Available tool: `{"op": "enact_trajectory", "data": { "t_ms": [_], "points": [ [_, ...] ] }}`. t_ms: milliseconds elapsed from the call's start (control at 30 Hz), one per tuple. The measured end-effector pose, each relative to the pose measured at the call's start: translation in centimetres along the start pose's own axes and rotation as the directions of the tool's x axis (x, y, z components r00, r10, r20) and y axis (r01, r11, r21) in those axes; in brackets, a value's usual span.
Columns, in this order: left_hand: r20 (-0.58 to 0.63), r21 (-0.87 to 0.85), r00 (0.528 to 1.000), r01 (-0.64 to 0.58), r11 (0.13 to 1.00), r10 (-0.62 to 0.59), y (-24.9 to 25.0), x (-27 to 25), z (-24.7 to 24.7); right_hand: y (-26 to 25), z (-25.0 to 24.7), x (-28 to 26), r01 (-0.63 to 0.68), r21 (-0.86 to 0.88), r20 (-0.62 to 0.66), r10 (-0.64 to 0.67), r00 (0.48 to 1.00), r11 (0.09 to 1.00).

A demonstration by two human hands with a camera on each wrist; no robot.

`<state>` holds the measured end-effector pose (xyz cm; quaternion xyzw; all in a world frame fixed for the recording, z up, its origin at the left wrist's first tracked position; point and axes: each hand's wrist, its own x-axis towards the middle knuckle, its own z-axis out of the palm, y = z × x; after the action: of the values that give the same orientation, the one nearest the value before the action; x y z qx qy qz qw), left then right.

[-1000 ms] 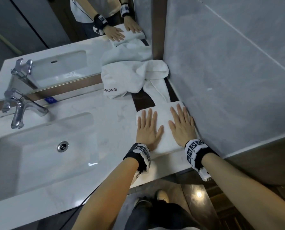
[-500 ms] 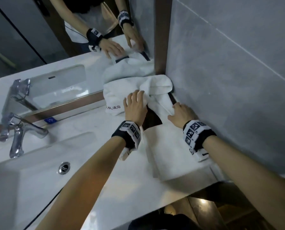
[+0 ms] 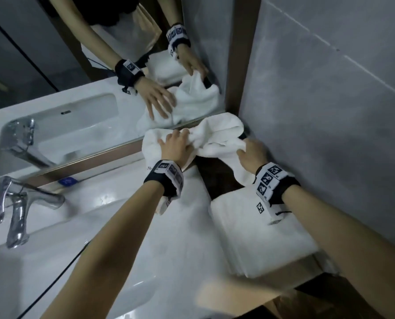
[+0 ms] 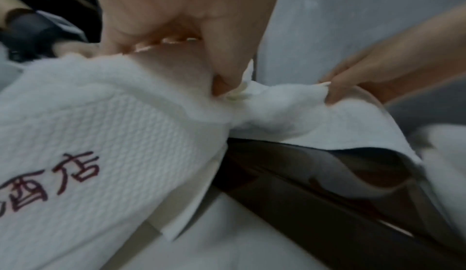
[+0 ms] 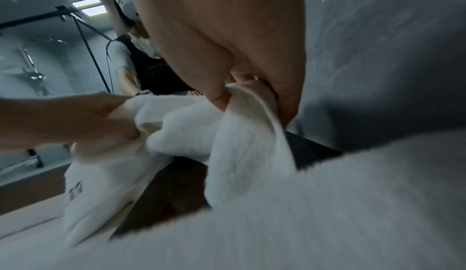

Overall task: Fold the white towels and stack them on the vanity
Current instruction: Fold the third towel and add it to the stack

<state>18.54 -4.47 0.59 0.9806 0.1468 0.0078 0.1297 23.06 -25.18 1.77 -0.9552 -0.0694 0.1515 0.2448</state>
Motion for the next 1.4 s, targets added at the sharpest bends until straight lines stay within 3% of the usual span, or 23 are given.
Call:
{"op": "enact_trajectory", "data": {
  "t_ms": [100,167,300,400,500,567,633,667,700,767,800,867,967,1100,1267,1400],
  "points": [
    [-0.003,-0.209,0.997,0.080,0.975,-0.082,-3.4,-0.7,-1.2,-1.1,-1.3,0.0,0.078,0.076,-0.067,-0.073,0.995,0.994],
    [0.006,-0.332,0.976,0.207,0.920,-0.218,-5.2,-2.0,-2.1,-1.9,-2.1,-0.2,0.102,0.087,-0.111,-0.092,0.989,0.991],
    [0.101,-0.566,0.864,0.458,0.686,-0.493,-8.1,-5.5,-2.9,-2.8,-3.1,-1.1,0.109,0.203,-0.138,-0.082,0.987,0.973],
    [0.236,-0.613,0.771,0.591,0.525,-0.592,-9.9,-8.7,-2.6,-3.1,-2.8,-1.6,0.107,0.331,-0.069,-0.089,0.994,0.938],
    [0.396,-0.591,0.710,0.682,0.430,-0.582,-10.7,-11.8,-1.9,-3.0,-2.4,-1.9,0.105,0.375,-0.069,-0.085,0.994,0.921],
    [0.461,-0.511,0.663,0.742,0.434,-0.590,-10.7,-14.3,-1.3,-2.9,-2.1,-2.3,0.134,0.351,-0.081,-0.112,0.990,0.927],
    [0.427,-0.418,0.637,0.769,0.484,-0.642,-10.6,-16.5,-0.3,-2.5,-1.7,-2.7,0.162,0.336,-0.097,-0.137,0.986,0.928],
    [0.350,-0.400,0.658,0.749,0.528,-0.667,-10.5,-17.5,0.2,-2.2,-1.5,-2.9,0.169,0.338,-0.099,-0.144,0.985,0.926],
    [0.237,-0.402,0.708,0.695,0.596,-0.666,-10.3,-18.4,0.5,-1.9,-1.3,-3.1,0.173,0.328,-0.093,-0.150,0.984,0.929],
    [0.016,-0.384,0.839,0.508,0.771,-0.545,-9.8,-20.0,0.8,-1.4,-0.9,-3.6,0.169,0.246,-0.040,-0.164,0.986,0.954],
    [-0.015,-0.331,0.894,0.419,0.846,-0.449,-9.4,-20.5,0.8,-1.2,-0.7,-3.9,0.170,0.169,-0.013,-0.170,0.985,0.971],
    [0.057,-0.228,0.955,0.296,0.927,-0.291,-8.6,-21.3,0.8,-0.8,-0.3,-4.9,0.194,-0.001,-0.024,-0.194,0.981,0.981],
    [0.180,-0.075,0.957,0.244,0.967,-0.227,-7.8,-21.8,0.6,-0.6,0.3,-6.6,0.338,-0.112,-0.085,-0.348,0.934,0.934],
    [0.264,0.111,0.939,0.196,0.974,-0.219,-7.6,-21.5,0.8,-1.6,1.6,-8.6,0.527,-0.125,0.007,-0.530,0.848,0.841],
    [0.274,0.077,0.937,0.201,0.977,-0.214,-8.0,-20.0,0.4,-3.6,4.4,-9.8,0.655,-0.131,0.249,-0.615,0.749,0.745],
    [0.273,-0.049,0.947,0.187,0.981,-0.167,-8.9,-19.4,-0.1,-5.6,6.8,-9.8,0.668,-0.227,0.386,-0.564,0.730,0.709]
  ]
}}
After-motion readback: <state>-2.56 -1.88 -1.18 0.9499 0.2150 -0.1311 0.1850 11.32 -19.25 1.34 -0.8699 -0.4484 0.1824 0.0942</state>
